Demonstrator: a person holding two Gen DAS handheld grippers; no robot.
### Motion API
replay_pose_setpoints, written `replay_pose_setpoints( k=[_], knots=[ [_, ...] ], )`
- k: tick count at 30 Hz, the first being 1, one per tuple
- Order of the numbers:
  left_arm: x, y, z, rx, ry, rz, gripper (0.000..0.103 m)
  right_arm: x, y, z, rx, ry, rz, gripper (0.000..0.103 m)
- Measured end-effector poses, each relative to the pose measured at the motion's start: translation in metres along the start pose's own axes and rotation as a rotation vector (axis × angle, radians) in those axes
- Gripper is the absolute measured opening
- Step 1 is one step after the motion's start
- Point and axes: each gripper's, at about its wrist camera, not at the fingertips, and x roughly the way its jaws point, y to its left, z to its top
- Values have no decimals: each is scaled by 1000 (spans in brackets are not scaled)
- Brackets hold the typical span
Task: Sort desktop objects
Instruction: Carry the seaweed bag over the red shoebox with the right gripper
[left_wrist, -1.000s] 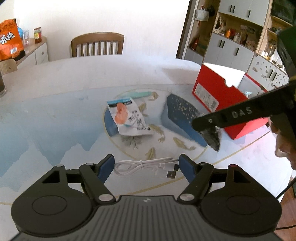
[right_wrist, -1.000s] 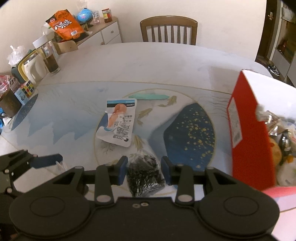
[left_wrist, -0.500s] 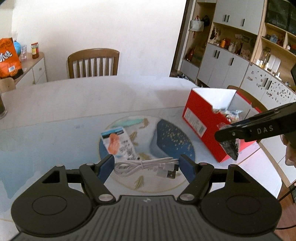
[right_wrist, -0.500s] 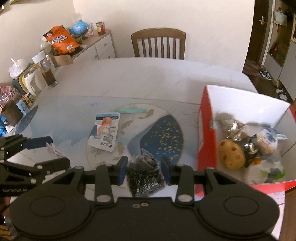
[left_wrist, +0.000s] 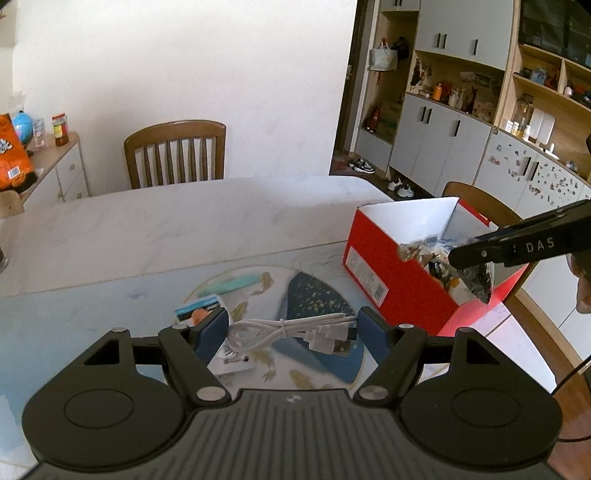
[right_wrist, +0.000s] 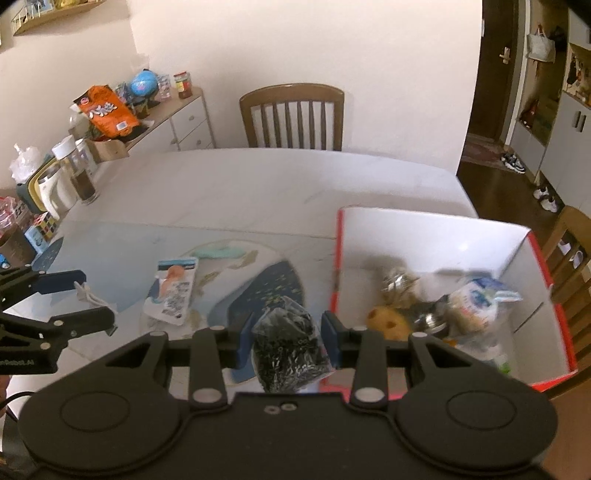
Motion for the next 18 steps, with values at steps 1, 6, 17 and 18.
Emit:
replay_pose_setpoints(
  k=[1, 6, 17, 18],
  knots=[
    [2, -4, 3, 3, -3, 2, 76, -1, -5, 1, -2, -4, -2, 39],
    [12, -23, 14, 10, -9, 6, 76, -4, -30, 6, -5, -17, -8, 39],
    [44, -72, 37, 53, -4, -18, 76, -9, -90, 9, 19, -26, -31, 39],
    [47, -75, 39, 57, -3, -21, 76, -9, -95, 9, 23, -25, -33, 39]
  ],
)
